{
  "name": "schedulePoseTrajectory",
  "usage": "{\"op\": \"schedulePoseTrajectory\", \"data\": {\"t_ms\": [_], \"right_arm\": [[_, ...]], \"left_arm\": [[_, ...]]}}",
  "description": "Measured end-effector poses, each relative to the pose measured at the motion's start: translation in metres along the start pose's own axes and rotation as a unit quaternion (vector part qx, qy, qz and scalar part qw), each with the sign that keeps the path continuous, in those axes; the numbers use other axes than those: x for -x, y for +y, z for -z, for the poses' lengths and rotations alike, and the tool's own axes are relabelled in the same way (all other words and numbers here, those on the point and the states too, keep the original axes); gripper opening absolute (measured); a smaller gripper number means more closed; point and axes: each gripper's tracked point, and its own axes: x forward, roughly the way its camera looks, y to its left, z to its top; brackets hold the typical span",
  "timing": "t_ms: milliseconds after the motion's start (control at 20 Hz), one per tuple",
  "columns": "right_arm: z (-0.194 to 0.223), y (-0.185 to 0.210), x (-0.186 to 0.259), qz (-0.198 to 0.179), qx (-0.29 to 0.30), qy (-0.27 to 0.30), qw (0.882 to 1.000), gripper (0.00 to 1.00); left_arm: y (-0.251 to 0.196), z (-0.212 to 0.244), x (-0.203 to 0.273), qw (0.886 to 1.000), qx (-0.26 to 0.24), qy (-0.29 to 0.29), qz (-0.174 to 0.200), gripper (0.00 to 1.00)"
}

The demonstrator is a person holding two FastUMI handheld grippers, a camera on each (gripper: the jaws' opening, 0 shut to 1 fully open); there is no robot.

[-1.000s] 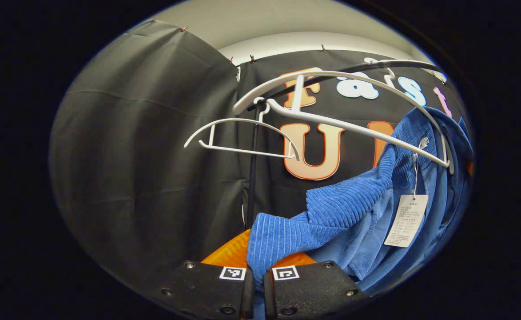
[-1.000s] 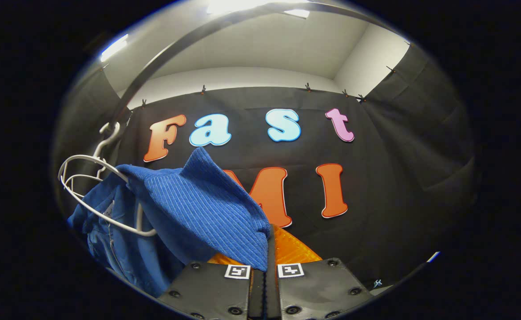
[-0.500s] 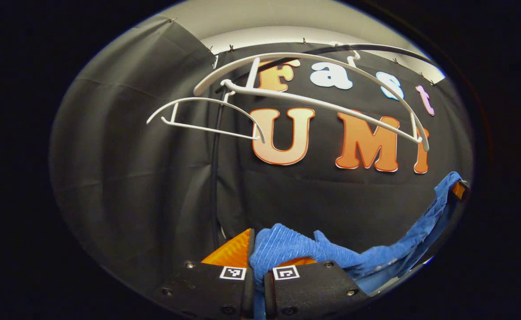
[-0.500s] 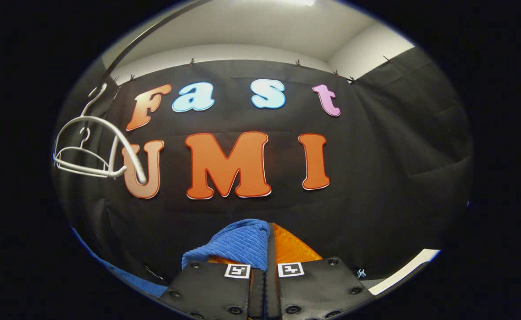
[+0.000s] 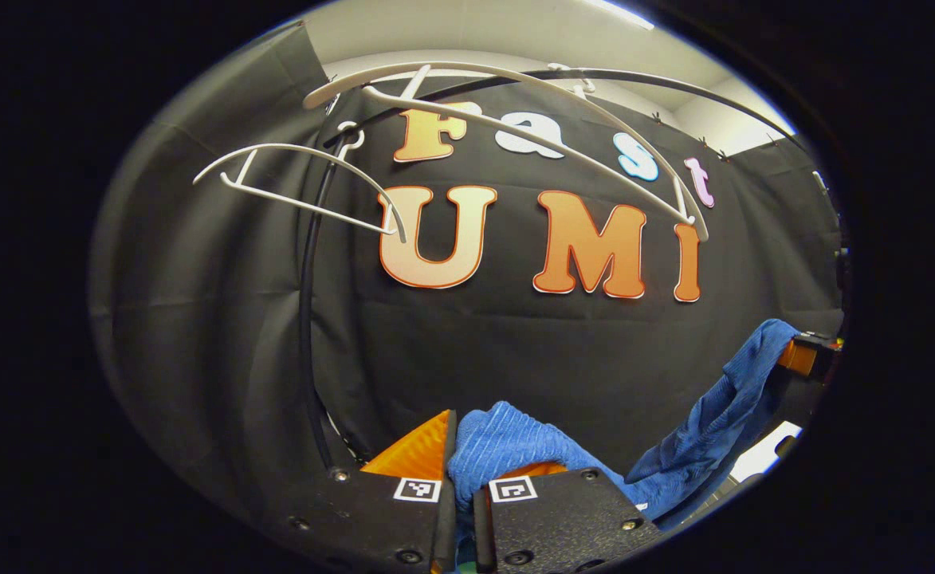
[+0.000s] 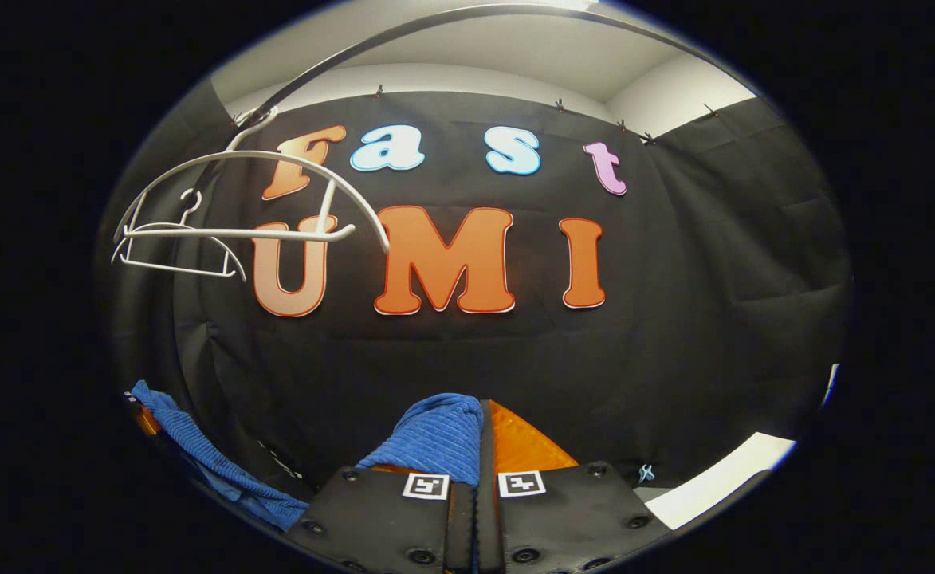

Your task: Grasp the clothes on the hanger with both hands and then place them into the laundry hamper below.

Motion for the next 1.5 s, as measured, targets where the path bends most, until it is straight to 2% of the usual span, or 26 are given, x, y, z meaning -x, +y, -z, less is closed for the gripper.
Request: {"op": "schedulePoseTrajectory", "data": {"t_ms": [200, 350, 550, 700, 750, 850, 1000, 1050, 1150, 1350, 1400, 1500], "right_arm": [[-0.013, 0.015, 0.014, -0.022, 0.017, -0.005, 1.0, 0.09], [-0.024, 0.037, 0.021, -0.06, 0.015, -0.001, 0.998, 0.09], [-0.017, 0.082, 0.022, -0.142, 0.004, 0.017, 0.99, 0.1], [-0.002, 0.123, 0.03, -0.228, 0.007, 0.034, 0.973, 0.09], [0.011, 0.135, 0.033, -0.26, 0.014, 0.046, 0.964, 0.09], [0.047, 0.146, 0.039, -0.297, 0.023, 0.081, 0.951, 0.1], [0.1, 0.156, 0.04, -0.329, 0.012, 0.141, 0.934, 0.1], [0.121, 0.16, 0.04, -0.334, 0.011, 0.161, 0.928, 0.1], [0.157, 0.162, 0.042, -0.341, 0.014, 0.204, 0.918, 0.09], [0.237, 0.162, 0.042, -0.335, 0.029, 0.285, 0.898, 0.1], [0.256, 0.16, 0.043, -0.332, 0.032, 0.307, 0.891, 0.1], [0.303, 0.159, 0.043, -0.319, 0.04, 0.351, 0.879, 0.1]], "left_arm": [[0.005, -0.006, -0.001, 1.0, 0.004, -0.01, -0.007, 0.09], [0.003, -0.011, 0.006, 1.0, 0.029, -0.005, -0.008, 0.09], [-0.021, -0.014, 0.005, 0.998, 0.055, 0.003, -0.003, 0.09], [-0.051, -0.006, 0.007, 0.998, 0.063, 0.022, 0.018, 0.09], [-0.057, 0.001, 0.011, 0.997, 0.061, 0.031, 0.017, 0.09], [-0.066, 0.024, 0.016, 0.997, 0.062, 0.055, 0.012, 0.09], [-0.069, 0.073, 0.016, 0.991, 0.079, 0.107, -0.003, 0.09], [-0.071, 0.093, 0.016, 0.987, 0.087, 0.135, -0.002, 0.11], [-0.068, 0.13, 0.015, 0.978, 0.104, 0.182, -0.008, 0.09], [-0.062, 0.203, 0.015, 0.957, 0.116, 0.265, -0.031, 0.12], [-0.06, 0.221, 0.019, 0.949, 0.122, 0.287, -0.035, 0.1], [-0.06, 0.26, 0.029, 0.93, 0.142, 0.336, -0.04, 0.11]]}}
